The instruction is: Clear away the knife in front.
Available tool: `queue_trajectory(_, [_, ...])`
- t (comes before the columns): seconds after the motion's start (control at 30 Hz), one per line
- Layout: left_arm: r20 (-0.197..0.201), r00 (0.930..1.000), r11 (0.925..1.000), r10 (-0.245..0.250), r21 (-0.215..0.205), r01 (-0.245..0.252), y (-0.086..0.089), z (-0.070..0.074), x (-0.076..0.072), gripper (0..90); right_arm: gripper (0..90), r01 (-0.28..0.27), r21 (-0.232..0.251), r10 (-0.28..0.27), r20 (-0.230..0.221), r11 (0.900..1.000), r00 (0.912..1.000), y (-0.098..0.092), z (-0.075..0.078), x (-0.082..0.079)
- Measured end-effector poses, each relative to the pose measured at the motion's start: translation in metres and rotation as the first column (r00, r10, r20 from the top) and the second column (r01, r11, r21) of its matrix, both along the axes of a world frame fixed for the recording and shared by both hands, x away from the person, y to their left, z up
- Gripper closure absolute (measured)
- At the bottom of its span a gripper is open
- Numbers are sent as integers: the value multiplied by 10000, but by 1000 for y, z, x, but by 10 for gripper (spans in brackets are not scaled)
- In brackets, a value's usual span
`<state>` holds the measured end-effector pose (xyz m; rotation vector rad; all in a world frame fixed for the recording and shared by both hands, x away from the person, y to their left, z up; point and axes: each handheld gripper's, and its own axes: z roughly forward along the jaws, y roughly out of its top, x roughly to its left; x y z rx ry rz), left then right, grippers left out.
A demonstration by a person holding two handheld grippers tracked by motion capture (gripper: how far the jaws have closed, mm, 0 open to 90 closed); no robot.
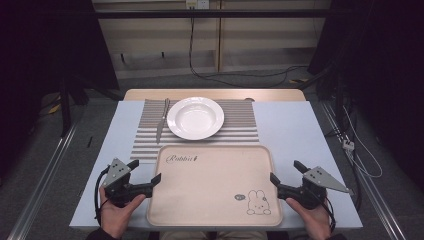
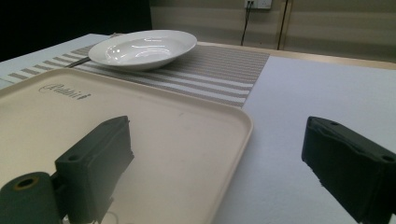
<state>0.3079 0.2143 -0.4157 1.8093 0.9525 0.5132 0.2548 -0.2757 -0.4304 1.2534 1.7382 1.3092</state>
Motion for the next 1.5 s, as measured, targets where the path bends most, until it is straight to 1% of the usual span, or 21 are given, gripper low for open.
queue_trajectory(0.17, [-185, 9998, 9999, 88, 94, -86, -1, -1, 2, 95, 79, -67, 96, 68, -78, 9999, 9999, -1, 0, 1])
queue_trajectory(0.2, [-159, 9999, 9994, -46, 342, 51, -3, 0, 1, 95, 79, -75, 107, 76, -95, 9999, 9999, -1, 0, 1])
queue_trajectory(0.23, [11, 10000, 9987, -74, 506, 74, -5, 0, 0, 94, 79, -80, 117, 81, -116, 9999, 9999, -1, 0, 1])
queue_trajectory(0.33, [-118, 9997, 9988, -196, 437, 201, -7, 0, 0, 95, 79, -102, 158, 104, -134, 9998, 9999, -1, -1, 1])
queue_trajectory(0.4, [-372, 9989, 9990, -280, 340, 293, -8, -1, 2, 95, 79, -112, 228, 116, -162, 9997, 9998, -1, -1, 2])
queue_trajectory(0.43, [-462, 9985, 9988, -279, 394, 298, -8, -1, 3, 94, 79, -121, 237, 125, -178, 9996, 9998, -1, -1, 2])
queue_trajectory(0.57, [-584, 9981, 9993, -202, 290, 219, -6, 1, 5, 100, 80, -182, 242, 188, -240, 9995, 9995, -1, -1, 3])
queue_trajectory(0.6, [-714, 9972, 9996, -240, 148, 251, -6, 1, 6, 114, 80, -210, 249, 216, -251, 9995, 9995, -1, -1, 3])
queue_trajectory(0.63, [-878, 9958, 9994, -259, 214, 279, -7, 2, 7, 126, 80, -238, 270, 246, -294, 9994, 9993, -1, -1, 3])
queue_trajectory(0.77, [-822, 9962, 9988, -298, 371, 330, -8, 5, 11, 119, 80, -294, 237, 301, -310, 9993, 9991, 0, -1, 4])
queue_trajectory(0.87, [-589, 9981, 9991, -152, 377, 175, -7, 10, 14, 114, 80, -288, 228, 295, -347, 9993, 9990, 1, -1, 4])
queue_trajectory(0.93, [-534, 9985, 9988, -152, 465, 177, -7, 13, 19, 114, 80, -301, 244, 309, -333, 9992, 9990, 0, -1, 4])
queue_trajectory(1.0, [-669, 9976, 9984, -192, 513, 226, -8, 14, 26, 111, 80, -252, 262, 262, -377, 9993, 9989, 0, -1, 5])
queue_trajectory(1.03, [-538, 9985, 9978, -141, 646, 176, -9, 15, 29, 111, 80, -252, 262, 262, -377, 9993, 9989, 0, -1, 5])
queue_trajectory(1.07, [-572, 9983, 9981, -149, 587, 183, -12, 17, 35, 107, 80, -270, 182, 276, -343, 9995, 9990, 1, -1, 6])
queue_trajectory(1.1, [-572, 9983, 9981, -149, 587, 183, -12, 17, 35, 105, 80, -269, 175, 275, -340, 9995, 9990, 2, -1, 6])
queue_trajectory(1.2, [-924, 9953, 9981, -274, 531, 324, -12, 19, 44, 94, 80, -305, 179, 312, -385, 9994, 9988, 1, -1, 5])
queue_trajectory(1.3, [-884, 9960, 9980, -129, 603, 183, -13, 23, 53, 94, 80, -293, 271, 305, -428, 9992, 9986, 0, -2, 4])
queue_trajectory(1.37, [-1207, 9927, 9971, -32, 746, 123, -15, 25, 62, 92, 79, -348, 301, 361, -463, 9989, 9983, -1, -2, 5])
queue_trajectory(1.43, [-1611, 9869, 9963, -76, 837, 213, -17, 27, 72, 89, 77, -500, 247, 511, -471, 9984, 9976, 1, -2, 6])
queue_trajectory(1.5, [-1542, 9880, 9967, -25, 792, 148, -18, 29, 77, 90, 77, -573, 252, 584, -470, 9980, 9972, 2, -2, 7])
